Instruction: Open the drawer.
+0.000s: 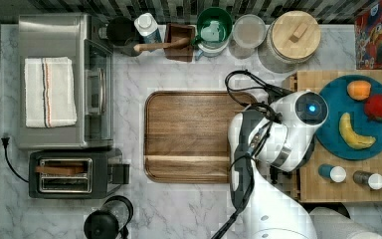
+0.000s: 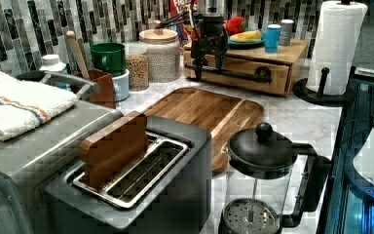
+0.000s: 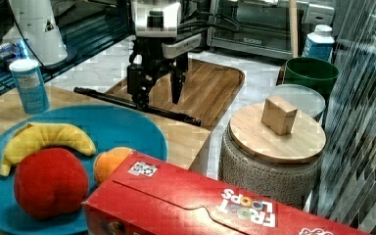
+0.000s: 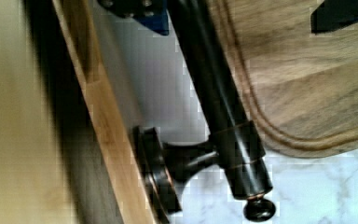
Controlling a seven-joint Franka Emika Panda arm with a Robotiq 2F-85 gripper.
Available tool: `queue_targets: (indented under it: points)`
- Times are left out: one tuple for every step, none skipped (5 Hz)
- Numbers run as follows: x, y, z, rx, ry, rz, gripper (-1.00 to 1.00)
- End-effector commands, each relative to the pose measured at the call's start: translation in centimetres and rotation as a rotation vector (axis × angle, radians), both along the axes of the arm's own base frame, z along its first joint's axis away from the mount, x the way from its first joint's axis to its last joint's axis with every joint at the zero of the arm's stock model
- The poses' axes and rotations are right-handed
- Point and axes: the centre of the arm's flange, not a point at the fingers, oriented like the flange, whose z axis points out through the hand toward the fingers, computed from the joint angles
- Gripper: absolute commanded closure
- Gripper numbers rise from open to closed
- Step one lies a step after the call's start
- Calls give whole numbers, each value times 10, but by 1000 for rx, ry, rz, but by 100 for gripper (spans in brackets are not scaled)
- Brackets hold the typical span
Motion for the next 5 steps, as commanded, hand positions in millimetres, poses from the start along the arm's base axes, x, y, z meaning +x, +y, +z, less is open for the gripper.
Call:
queue_targets:
  points:
    - [12, 276, 6, 93, 38, 209, -100]
    - [9, 291, 10, 91, 39, 185, -100]
    - [7, 304, 17, 105, 62, 171, -100]
    - [9, 312, 26, 119, 83, 123, -100]
    - [13, 313, 30, 159, 74, 75, -100]
